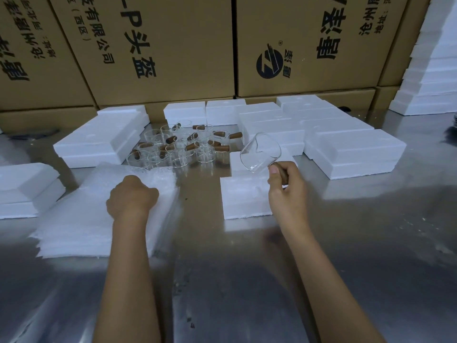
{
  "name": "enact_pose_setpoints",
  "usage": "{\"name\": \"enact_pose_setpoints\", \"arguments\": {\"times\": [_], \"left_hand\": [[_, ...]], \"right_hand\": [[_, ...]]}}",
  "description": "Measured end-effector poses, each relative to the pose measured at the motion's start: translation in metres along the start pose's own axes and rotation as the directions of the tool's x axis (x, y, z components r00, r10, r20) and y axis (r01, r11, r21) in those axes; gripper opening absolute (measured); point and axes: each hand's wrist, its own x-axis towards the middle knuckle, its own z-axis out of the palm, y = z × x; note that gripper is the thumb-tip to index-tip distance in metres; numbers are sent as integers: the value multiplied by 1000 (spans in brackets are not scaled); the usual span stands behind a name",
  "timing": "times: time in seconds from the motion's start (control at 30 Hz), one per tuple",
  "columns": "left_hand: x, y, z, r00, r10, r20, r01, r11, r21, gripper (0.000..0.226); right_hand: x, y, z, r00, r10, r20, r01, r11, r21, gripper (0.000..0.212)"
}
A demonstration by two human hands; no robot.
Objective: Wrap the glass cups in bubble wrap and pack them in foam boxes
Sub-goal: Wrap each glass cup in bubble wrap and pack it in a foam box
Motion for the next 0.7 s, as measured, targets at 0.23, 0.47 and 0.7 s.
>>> {"name": "enact_pose_setpoints", "arguments": {"times": [0.23, 0.47, 0.7], "left_hand": [[7, 3, -5, 995, 32, 89, -34, 999, 31, 39], [13, -3, -1, 995, 67, 76, -66, 998, -13, 26], [4, 1, -1, 997, 48, 58, -46, 998, -41, 31]], "right_hand": [[0, 0, 1, 999, 49, 12, -49, 999, 22, 11], [1, -2, 1, 993, 116, 17, -117, 987, 108, 11], [0, -6, 1, 983, 181, 26, -183, 976, 115, 12]]}}
